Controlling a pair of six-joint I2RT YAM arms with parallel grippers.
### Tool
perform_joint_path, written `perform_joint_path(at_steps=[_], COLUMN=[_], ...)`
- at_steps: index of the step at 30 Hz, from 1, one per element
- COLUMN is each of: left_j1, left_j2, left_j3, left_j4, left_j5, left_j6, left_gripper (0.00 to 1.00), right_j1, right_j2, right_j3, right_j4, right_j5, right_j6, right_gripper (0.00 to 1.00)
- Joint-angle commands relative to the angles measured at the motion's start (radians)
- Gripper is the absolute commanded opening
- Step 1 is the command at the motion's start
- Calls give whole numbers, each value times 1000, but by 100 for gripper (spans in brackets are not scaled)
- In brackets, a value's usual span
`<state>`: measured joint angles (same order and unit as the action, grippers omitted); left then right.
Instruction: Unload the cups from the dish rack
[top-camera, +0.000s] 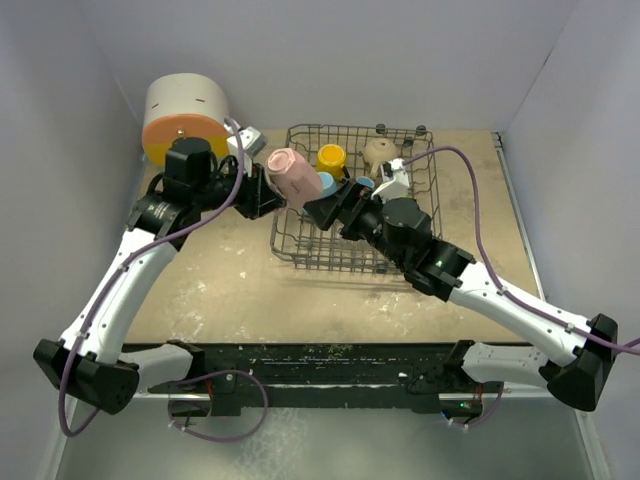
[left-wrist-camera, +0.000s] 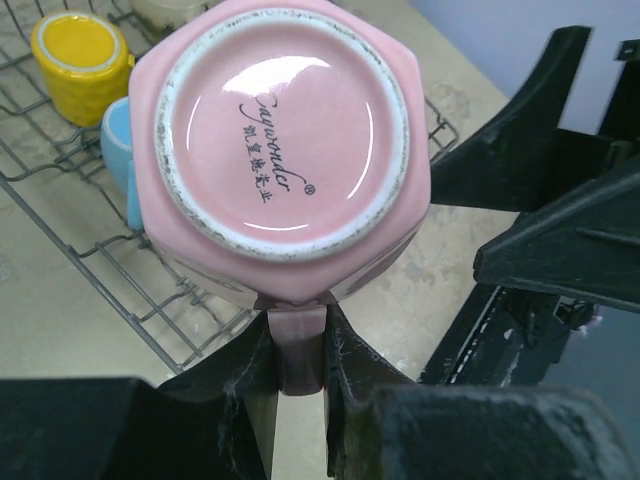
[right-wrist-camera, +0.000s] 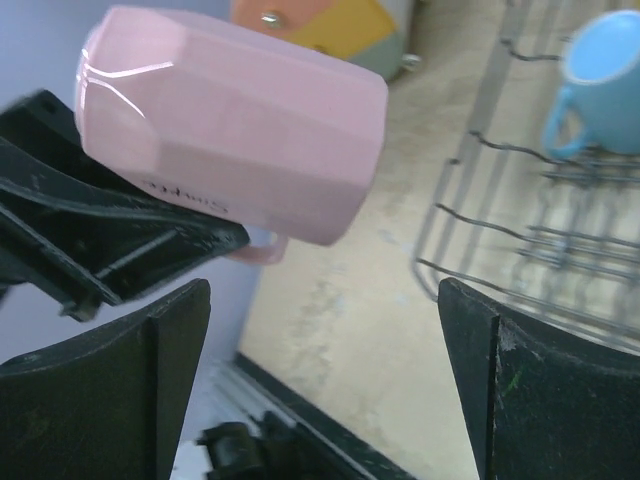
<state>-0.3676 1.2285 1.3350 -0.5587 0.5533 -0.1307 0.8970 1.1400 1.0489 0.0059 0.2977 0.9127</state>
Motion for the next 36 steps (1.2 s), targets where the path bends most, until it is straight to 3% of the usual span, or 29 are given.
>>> perform_joint_path(at_steps=[1, 6, 11, 16, 23, 25, 27, 28, 29, 30, 33, 34, 36], left_j1=[28, 56, 81, 83, 83, 82, 82, 82, 83, 84, 83, 83, 83], left_j2=[-82, -113, -139, -170, -209, -222, -236, -242, -245, -250, -262, -263, -271], left_j3=[69, 61, 12, -29, -95, -116, -125, -119, -106, -84, -40, -28, -20], left_j4=[54, 66, 151, 227, 260, 239, 194, 158, 112, 62, -90, -141, -222], left_j5=[126, 212, 300, 315, 329, 323, 298, 276, 251, 205, 65, -5, -111], left_j6=[-98, -211, -359, -437, -467, -438, -371, -322, -255, -186, 16, 75, 184], left_gripper=[0, 0, 0, 0, 0, 0, 0, 3, 20, 48, 92, 100, 99], right_j1=[6, 6, 6, 7, 14, 17, 19, 19, 19, 18, 19, 19, 19], right_j2=[-15, -16, 7, 26, 82, 102, 105, 99, 87, 71, 9, -7, -22], right_j3=[-24, -114, -132, -150, -128, -119, -104, -95, -88, -82, -55, -16, 84], right_j4=[292, 542, 723, 902, 1025, 1054, 1039, 1016, 976, 932, 731, 620, 362], right_j5=[-117, -178, -243, -263, -249, -247, -244, -242, -236, -226, -179, -167, -125], right_j6=[107, 191, 262, 325, 378, 384, 375, 364, 350, 329, 247, 215, 119], right_gripper=[97, 96, 89, 68, 46, 35, 16, 5, 0, 0, 0, 0, 0])
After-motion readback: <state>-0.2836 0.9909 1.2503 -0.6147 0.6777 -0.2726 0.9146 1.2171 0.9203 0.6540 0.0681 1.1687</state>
